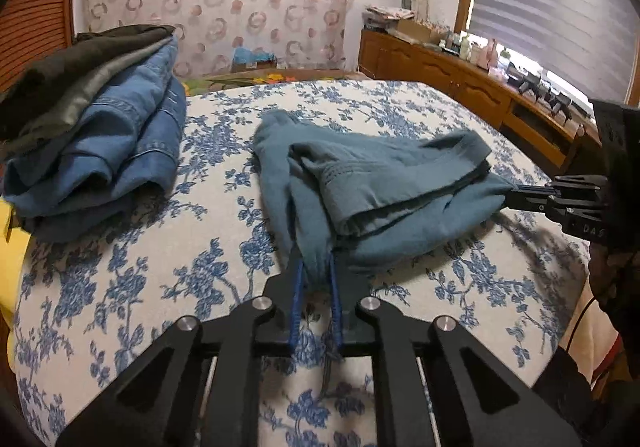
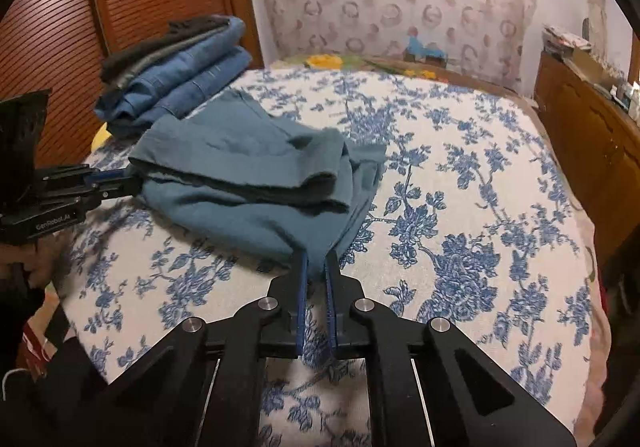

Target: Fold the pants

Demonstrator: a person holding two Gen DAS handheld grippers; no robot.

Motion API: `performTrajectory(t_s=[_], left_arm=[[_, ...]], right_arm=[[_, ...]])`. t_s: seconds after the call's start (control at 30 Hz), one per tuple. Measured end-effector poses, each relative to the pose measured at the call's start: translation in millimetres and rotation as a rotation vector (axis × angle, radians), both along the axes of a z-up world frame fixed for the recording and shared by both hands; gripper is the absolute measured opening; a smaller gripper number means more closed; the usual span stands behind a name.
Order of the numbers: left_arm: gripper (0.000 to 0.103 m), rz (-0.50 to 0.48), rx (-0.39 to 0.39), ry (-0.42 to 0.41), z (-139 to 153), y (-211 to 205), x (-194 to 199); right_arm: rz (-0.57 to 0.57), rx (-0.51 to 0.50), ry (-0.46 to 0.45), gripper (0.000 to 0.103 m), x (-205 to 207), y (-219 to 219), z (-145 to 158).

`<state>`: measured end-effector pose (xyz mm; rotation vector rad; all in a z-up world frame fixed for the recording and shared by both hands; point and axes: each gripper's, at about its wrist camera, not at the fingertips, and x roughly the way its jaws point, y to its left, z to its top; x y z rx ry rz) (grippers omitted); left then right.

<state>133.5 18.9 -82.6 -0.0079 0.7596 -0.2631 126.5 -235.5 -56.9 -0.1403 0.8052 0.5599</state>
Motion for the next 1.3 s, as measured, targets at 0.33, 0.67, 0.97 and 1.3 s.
performTrajectory(t_s=[0.33,0.67,0.97,1.3], left_arm=[[0.008,-0.029,-0.027,-0.028,15,-5,-58],[0.013,-0.027,0.009,-0.006,11,-15,-76],[0.040,0.005,0.043,0.037,0,-9,-69],[0.043,0.000,0.055,0.028,2,-9,-69]], right_arm=[[0.024,0.034,-0.021,0.005,-39,-10,14],[0.037,0.031,-0.032,0.005,-64,-14,18],[0.033,0.016,-0.040,0.005,-67,-13,14],[0.008,0.006,-0.055,0.030,-64,-12,12]])
